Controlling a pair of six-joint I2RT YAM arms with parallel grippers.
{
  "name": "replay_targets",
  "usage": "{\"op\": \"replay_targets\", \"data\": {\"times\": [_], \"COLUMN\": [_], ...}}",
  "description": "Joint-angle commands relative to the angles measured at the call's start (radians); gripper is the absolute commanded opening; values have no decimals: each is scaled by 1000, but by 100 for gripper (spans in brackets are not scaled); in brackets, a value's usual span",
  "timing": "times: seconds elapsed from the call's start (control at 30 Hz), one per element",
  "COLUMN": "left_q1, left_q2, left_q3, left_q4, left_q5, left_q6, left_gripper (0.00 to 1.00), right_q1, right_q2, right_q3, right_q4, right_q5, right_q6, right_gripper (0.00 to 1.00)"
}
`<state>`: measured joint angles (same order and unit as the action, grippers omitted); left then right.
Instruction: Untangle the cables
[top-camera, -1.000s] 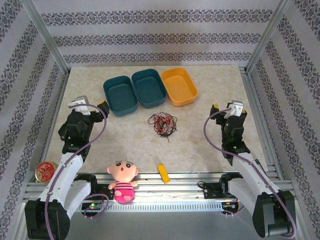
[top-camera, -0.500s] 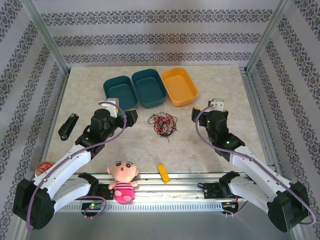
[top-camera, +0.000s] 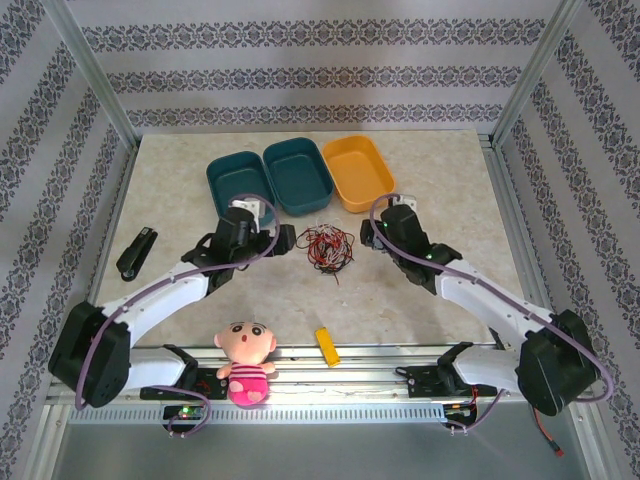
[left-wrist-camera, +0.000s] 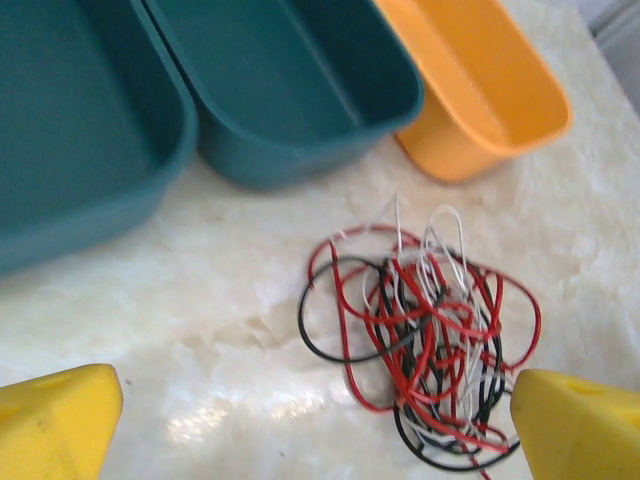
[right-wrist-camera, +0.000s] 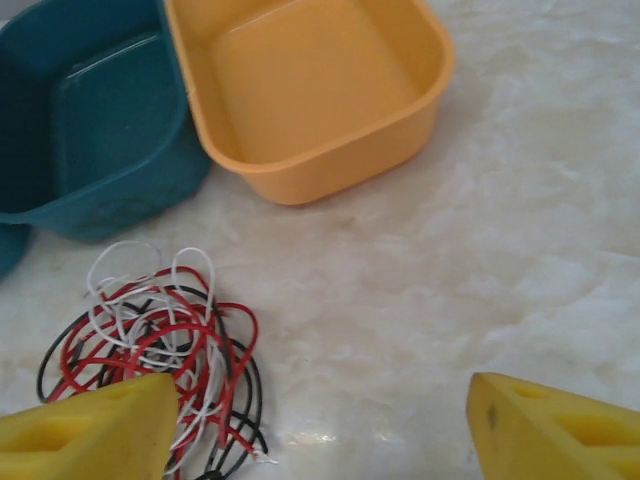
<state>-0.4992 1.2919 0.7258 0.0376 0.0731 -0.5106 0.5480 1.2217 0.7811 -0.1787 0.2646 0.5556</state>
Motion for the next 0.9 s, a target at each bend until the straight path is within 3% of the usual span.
{"op": "replay_targets", "data": {"times": [0.0, 0.3, 0.53, 0.87], "left_q1": [-37, -85, -94, -101], "left_q2": [60, 256, 361, 444], "left_q3": [52, 109, 165, 177], "left_q4": [46, 142, 149, 180], "left_q5": [35, 53, 60, 82], "left_q6": [-28, -44, -28, -39], "left_gripper": [94, 57, 56, 58], "right_q1": [10, 9, 11, 12], "right_q2": [51, 187, 286, 395], "right_q3": [56, 128, 151, 190], "right_q4": [-51, -100, -101, -99], "right_q5": [-87, -164, -252, -264], "right_q6": [43, 69, 92, 106], "right_gripper": [69, 53, 39, 31]}}
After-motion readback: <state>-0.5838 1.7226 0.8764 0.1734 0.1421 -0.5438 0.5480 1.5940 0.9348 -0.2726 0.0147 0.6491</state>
